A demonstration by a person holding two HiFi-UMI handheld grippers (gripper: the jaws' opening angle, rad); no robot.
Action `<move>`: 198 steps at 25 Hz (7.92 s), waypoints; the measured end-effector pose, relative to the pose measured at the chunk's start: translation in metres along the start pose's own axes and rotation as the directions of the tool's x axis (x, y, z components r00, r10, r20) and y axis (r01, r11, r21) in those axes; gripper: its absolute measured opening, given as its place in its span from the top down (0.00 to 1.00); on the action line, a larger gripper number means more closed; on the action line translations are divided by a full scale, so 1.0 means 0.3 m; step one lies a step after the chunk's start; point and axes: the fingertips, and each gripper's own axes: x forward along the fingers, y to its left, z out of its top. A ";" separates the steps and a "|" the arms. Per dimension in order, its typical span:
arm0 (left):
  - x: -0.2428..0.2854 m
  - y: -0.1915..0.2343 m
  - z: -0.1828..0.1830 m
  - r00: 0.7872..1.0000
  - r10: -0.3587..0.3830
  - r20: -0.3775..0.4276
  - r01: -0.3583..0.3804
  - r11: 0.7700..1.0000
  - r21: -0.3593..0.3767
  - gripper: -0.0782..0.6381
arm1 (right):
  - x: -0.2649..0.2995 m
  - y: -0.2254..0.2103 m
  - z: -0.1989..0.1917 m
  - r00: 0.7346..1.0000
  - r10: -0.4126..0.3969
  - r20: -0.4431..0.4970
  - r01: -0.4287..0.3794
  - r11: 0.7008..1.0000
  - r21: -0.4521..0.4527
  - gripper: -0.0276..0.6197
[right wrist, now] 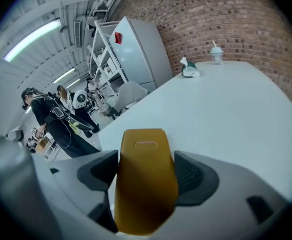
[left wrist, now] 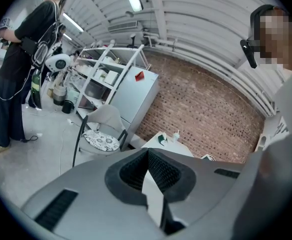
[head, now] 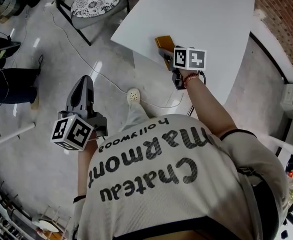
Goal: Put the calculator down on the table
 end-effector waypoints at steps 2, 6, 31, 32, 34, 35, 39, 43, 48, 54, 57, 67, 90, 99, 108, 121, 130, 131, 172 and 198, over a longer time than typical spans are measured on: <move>0.000 0.000 0.006 1.000 -0.002 0.007 0.002 1.000 0.000 0.89 | 0.007 -0.001 0.006 1.000 -0.012 -0.007 0.012 1.000 -0.018 0.41; -0.004 0.003 0.016 1.000 0.004 0.023 -0.004 1.000 -0.001 0.89 | 0.020 -0.009 0.009 0.999 -0.034 -0.020 0.032 0.998 -0.059 0.41; -0.040 0.039 0.010 0.997 0.068 0.041 -0.067 0.997 -0.022 0.89 | 0.083 0.017 0.061 0.997 -0.069 -0.030 0.059 0.968 -0.245 0.40; -0.038 0.040 0.009 0.997 0.068 0.041 -0.067 0.997 -0.023 0.89 | 0.086 0.019 0.063 0.997 -0.070 -0.030 0.060 0.966 -0.251 0.40; -0.036 0.042 0.005 0.997 0.068 0.038 -0.067 0.997 -0.025 0.89 | 0.090 0.021 0.066 0.997 -0.071 -0.030 0.061 0.964 -0.259 0.40; -0.037 0.041 0.003 0.997 0.068 0.036 -0.067 0.997 -0.027 0.89 | 0.088 0.023 0.066 0.997 -0.072 -0.029 0.062 0.963 -0.264 0.40; -0.034 0.045 -0.004 0.997 0.068 0.028 -0.067 0.997 -0.033 0.89 | 0.084 0.027 0.069 0.997 -0.079 -0.024 0.069 0.957 -0.283 0.40; -0.014 0.062 -0.003 0.998 0.063 0.026 -0.063 0.997 -0.034 0.89 | 0.108 0.027 0.074 0.996 -0.089 -0.021 0.079 0.953 -0.291 0.40; -0.002 0.073 -0.009 0.998 0.064 0.022 -0.063 0.997 -0.032 0.89 | 0.124 0.021 0.076 0.995 -0.098 -0.019 0.088 0.948 -0.307 0.40; -0.002 0.070 -0.019 0.998 0.065 0.020 -0.064 0.997 -0.036 0.89 | 0.126 0.016 0.076 0.994 -0.105 -0.015 0.094 0.942 -0.323 0.40; -0.009 0.071 -0.020 0.997 0.070 0.015 -0.069 0.997 -0.038 0.89 | 0.125 0.018 0.077 0.994 -0.109 -0.014 0.098 0.940 -0.327 0.40; -0.019 0.084 -0.019 0.997 0.078 0.024 -0.077 0.996 -0.040 0.89 | 0.136 0.015 0.071 0.991 -0.130 -0.011 0.118 0.929 -0.351 0.40; -0.040 0.107 -0.005 0.996 0.083 0.036 -0.081 0.995 -0.053 0.89 | 0.147 0.019 0.068 0.987 -0.159 -0.002 0.146 0.907 -0.396 0.40; -0.042 0.113 -0.011 0.997 0.072 0.036 -0.069 0.995 -0.073 0.89 | 0.152 0.022 0.059 0.982 -0.191 -0.003 0.170 0.882 -0.440 0.40; -0.037 0.103 0.003 0.998 0.051 0.042 -0.048 0.995 -0.083 0.89 | 0.153 0.029 0.058 0.980 -0.192 -0.050 0.152 0.889 -0.432 0.40; -0.001 0.095 0.020 0.999 0.037 0.034 -0.034 0.996 -0.084 0.89 | 0.154 0.029 0.060 0.981 -0.189 -0.051 0.148 0.888 -0.434 0.40; 0.029 0.088 0.017 1.000 0.023 0.011 -0.022 0.996 -0.085 0.89 | 0.152 0.025 0.061 0.975 -0.201 -0.089 0.145 0.892 -0.429 0.39; 0.031 0.090 0.018 1.000 0.022 0.012 -0.020 0.996 -0.083 0.89 | 0.153 0.027 0.062 0.975 -0.203 -0.087 0.147 0.891 -0.429 0.39; -0.135 -0.398 0.002 0.992 -0.053 0.111 0.050 0.998 0.031 0.89 | -0.569 0.168 0.175 0.938 0.102 0.332 -0.067 0.991 -0.113 0.95; -0.345 -0.530 -0.209 0.994 0.011 0.105 -0.012 1.000 0.015 0.89 | -0.823 0.165 -0.061 0.911 0.191 0.365 -0.106 0.965 -0.241 0.95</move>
